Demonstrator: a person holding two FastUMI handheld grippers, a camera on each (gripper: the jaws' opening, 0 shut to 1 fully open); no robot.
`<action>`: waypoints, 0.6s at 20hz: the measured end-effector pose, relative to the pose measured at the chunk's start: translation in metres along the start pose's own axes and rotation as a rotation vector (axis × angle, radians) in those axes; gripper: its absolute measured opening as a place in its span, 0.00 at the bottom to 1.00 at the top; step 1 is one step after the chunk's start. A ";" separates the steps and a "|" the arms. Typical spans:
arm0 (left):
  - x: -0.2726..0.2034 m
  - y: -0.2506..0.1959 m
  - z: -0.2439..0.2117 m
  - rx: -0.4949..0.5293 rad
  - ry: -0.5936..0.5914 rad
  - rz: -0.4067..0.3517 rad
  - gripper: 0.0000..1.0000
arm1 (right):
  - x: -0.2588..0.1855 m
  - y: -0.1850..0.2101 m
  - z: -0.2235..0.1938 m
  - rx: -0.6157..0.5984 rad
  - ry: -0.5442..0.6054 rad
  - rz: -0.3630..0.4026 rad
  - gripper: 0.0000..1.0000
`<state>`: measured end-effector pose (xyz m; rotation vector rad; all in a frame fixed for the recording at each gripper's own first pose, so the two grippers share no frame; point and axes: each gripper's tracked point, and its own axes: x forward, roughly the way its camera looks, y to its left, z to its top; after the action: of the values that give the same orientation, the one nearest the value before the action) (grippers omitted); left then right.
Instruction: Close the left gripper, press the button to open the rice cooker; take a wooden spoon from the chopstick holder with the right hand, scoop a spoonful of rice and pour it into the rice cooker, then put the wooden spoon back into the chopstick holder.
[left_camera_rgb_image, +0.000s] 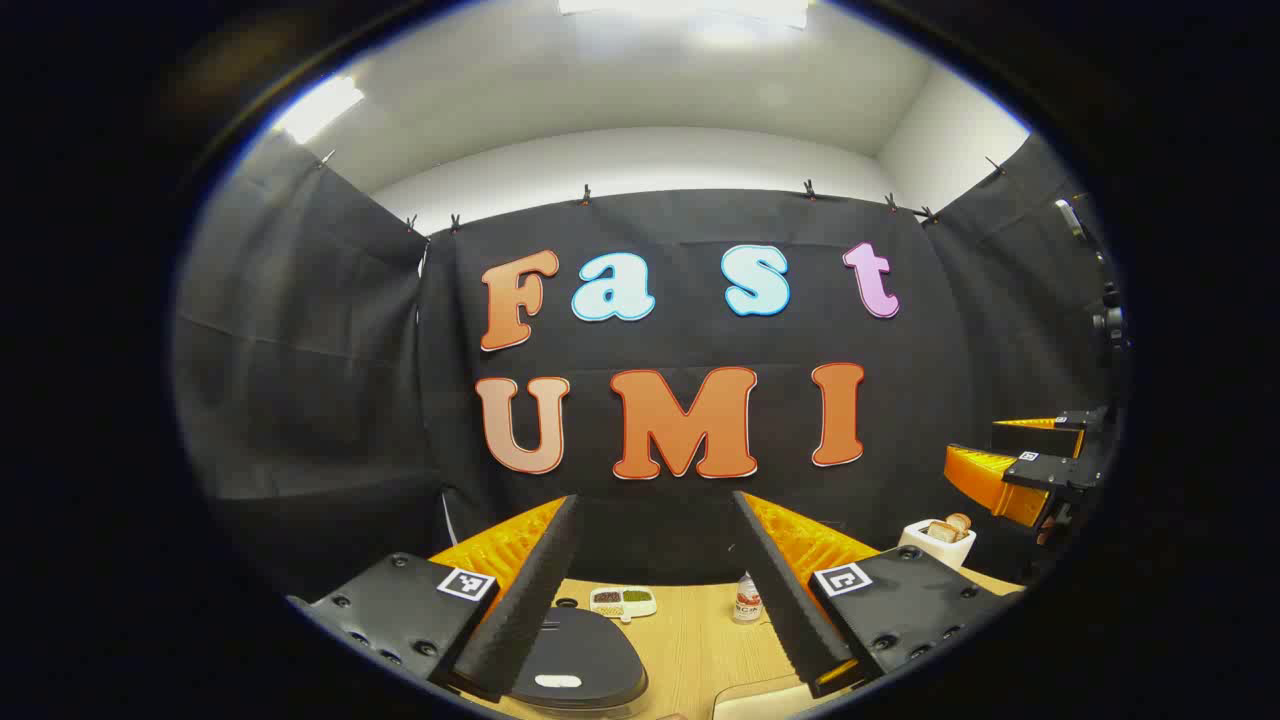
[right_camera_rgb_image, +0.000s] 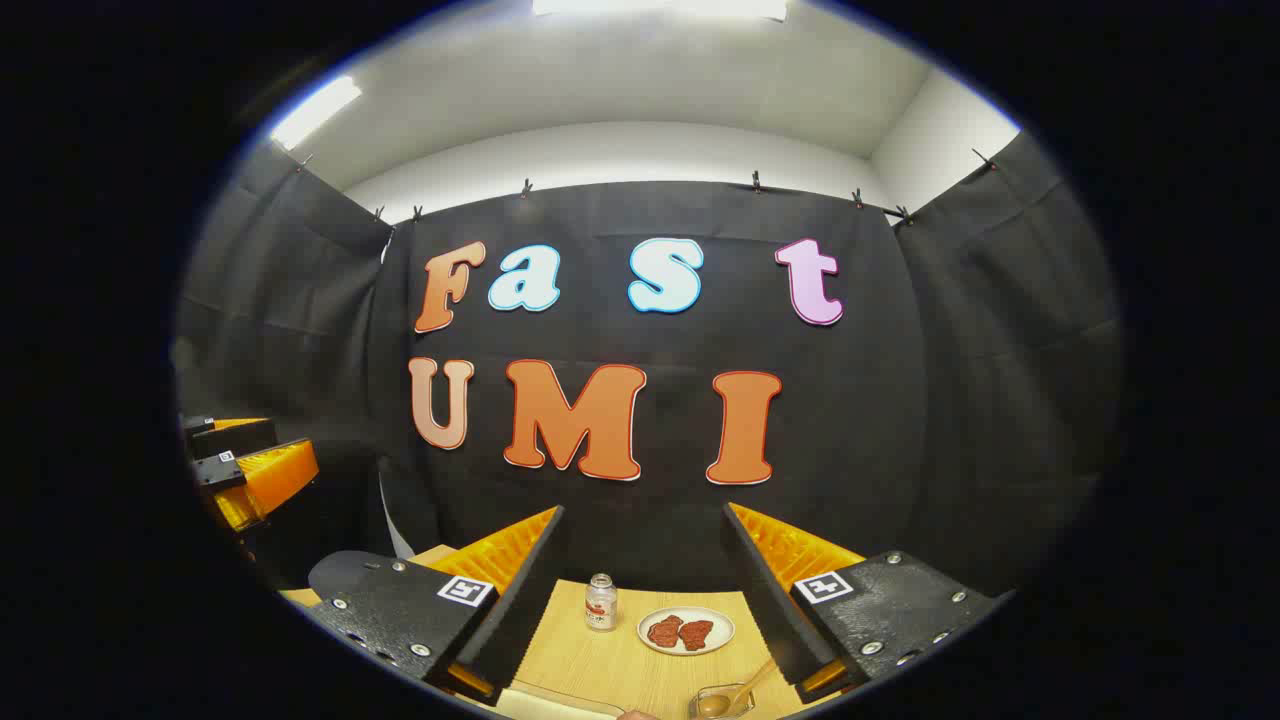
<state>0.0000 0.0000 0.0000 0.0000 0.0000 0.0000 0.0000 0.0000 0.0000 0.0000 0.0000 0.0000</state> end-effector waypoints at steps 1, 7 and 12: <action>0.000 -0.002 -0.001 0.001 0.001 0.001 1.00 | -0.001 -0.002 -0.001 0.005 0.002 0.002 0.94; -0.004 -0.012 0.005 0.014 -0.001 0.012 0.90 | -0.003 -0.013 -0.006 0.015 0.012 0.008 0.94; -0.006 -0.022 0.009 0.023 -0.012 -0.005 1.00 | -0.003 -0.016 -0.006 0.030 0.009 0.003 0.97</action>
<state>-0.0064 -0.0216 0.0088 0.0228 -0.0123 -0.0047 -0.0033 -0.0156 -0.0056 0.0302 0.0092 0.0027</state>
